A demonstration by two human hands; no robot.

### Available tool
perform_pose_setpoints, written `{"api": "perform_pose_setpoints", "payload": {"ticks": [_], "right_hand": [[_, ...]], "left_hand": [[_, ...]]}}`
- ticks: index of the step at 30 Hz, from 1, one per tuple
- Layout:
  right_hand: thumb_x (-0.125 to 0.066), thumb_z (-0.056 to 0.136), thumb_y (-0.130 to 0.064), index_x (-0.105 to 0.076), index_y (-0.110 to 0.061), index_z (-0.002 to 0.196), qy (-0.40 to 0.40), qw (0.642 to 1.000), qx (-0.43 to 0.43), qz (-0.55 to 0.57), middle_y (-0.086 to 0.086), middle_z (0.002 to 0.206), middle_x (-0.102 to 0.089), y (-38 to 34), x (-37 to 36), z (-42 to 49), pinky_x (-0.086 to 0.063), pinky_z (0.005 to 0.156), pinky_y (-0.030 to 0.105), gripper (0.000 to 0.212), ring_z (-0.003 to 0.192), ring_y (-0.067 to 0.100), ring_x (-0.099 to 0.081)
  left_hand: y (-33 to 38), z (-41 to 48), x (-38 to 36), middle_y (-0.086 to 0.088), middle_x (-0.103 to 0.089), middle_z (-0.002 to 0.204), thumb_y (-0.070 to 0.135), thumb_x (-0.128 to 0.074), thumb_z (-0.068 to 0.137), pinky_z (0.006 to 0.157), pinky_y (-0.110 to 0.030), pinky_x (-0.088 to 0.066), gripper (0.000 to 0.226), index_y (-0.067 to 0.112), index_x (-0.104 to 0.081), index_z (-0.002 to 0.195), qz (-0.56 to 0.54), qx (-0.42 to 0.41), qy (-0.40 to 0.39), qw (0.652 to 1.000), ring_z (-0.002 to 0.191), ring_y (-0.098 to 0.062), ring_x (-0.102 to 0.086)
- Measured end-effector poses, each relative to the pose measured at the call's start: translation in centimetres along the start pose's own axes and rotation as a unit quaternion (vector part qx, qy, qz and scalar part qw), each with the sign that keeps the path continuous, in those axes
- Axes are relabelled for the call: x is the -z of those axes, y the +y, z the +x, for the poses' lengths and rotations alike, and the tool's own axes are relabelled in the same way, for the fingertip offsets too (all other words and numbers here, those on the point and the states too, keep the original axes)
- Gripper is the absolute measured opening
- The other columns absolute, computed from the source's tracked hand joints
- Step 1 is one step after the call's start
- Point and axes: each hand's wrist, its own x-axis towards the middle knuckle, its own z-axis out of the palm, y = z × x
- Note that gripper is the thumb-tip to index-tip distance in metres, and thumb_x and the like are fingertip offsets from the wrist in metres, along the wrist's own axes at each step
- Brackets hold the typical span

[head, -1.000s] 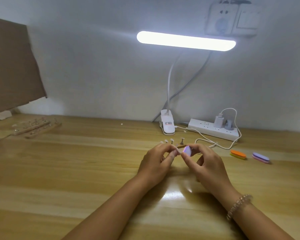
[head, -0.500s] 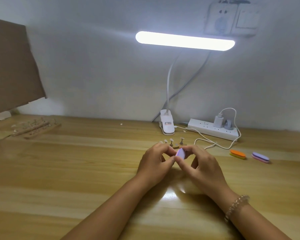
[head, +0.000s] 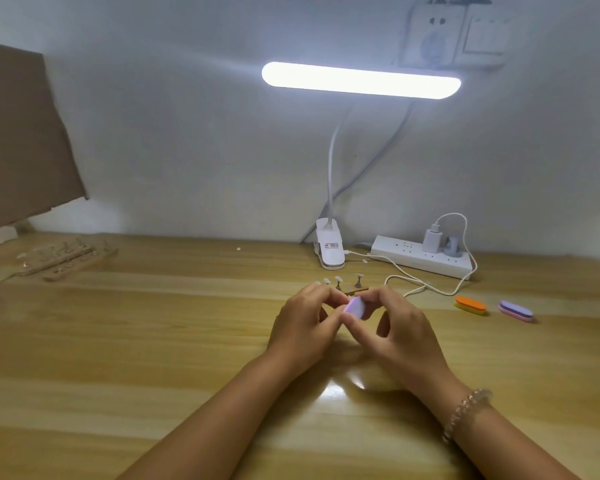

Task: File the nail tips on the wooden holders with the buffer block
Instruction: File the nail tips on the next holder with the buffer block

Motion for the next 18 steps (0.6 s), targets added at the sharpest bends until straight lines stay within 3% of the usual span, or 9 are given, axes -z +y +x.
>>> {"api": "perform_pose_setpoints", "payload": {"ticks": [5,8,11,14,18], "right_hand": [[-0.068,0.083,-0.047,-0.065,-0.026,0.095,0.054,0.987,-0.132,0.074,-0.012,0.085,-0.067,1.7,0.7,0.9,-0.044,0.065,0.027,0.025,0.072,0.004,-0.058],[-0.065,0.085,-0.048,-0.066,-0.023,0.098,0.064,0.978,-0.166,0.105,-0.010,0.089,-0.067,2.5,1.3,1.1,-0.045,0.071,0.025,0.028,0.088,0.006,-0.061],[-0.063,0.085,-0.050,-0.065,-0.024,0.096,0.056,0.974,-0.182,0.120,-0.010,0.090,-0.067,2.5,1.2,1.2,-0.045,0.072,0.026,0.029,0.087,0.007,-0.061],[-0.063,0.083,-0.053,-0.064,-0.025,0.093,0.045,0.976,-0.178,0.121,-0.011,0.085,-0.066,2.3,1.1,1.2,-0.046,0.072,0.029,0.030,0.080,0.008,-0.061],[-0.063,0.081,-0.055,-0.065,-0.025,0.093,0.039,0.976,-0.177,0.121,-0.010,0.084,-0.066,2.8,1.2,1.4,-0.047,0.072,0.030,0.032,0.081,0.005,-0.060]], "left_hand": [[0.6,0.5,0.0,0.008,-0.070,0.091,0.025,-0.064,0.096,0.073,-0.043,-0.055,0.006,0.022,-0.068,0.099,0.004,-0.003,0.020,1.000,0.077,-0.013,-0.068],[0.9,2.2,0.4,0.009,-0.073,0.085,0.027,-0.064,0.096,0.074,-0.042,-0.056,0.007,0.022,-0.067,0.098,0.012,0.016,0.063,0.998,0.079,-0.013,-0.070],[1.0,4.6,0.6,0.013,-0.072,0.081,0.029,-0.068,0.092,0.074,-0.038,-0.056,0.004,0.026,-0.066,0.091,0.020,0.036,0.085,0.996,0.074,-0.008,-0.069],[1.0,7.3,0.6,0.009,-0.069,0.094,0.030,-0.071,0.089,0.083,-0.035,-0.053,0.005,0.030,-0.067,0.086,0.036,0.050,0.048,0.997,0.088,-0.009,-0.065],[0.2,9.6,-0.2,0.009,-0.071,0.090,0.030,-0.074,0.087,0.088,-0.038,-0.055,0.007,0.031,-0.068,0.084,0.024,0.104,-0.058,0.993,0.088,-0.010,-0.066]]}}
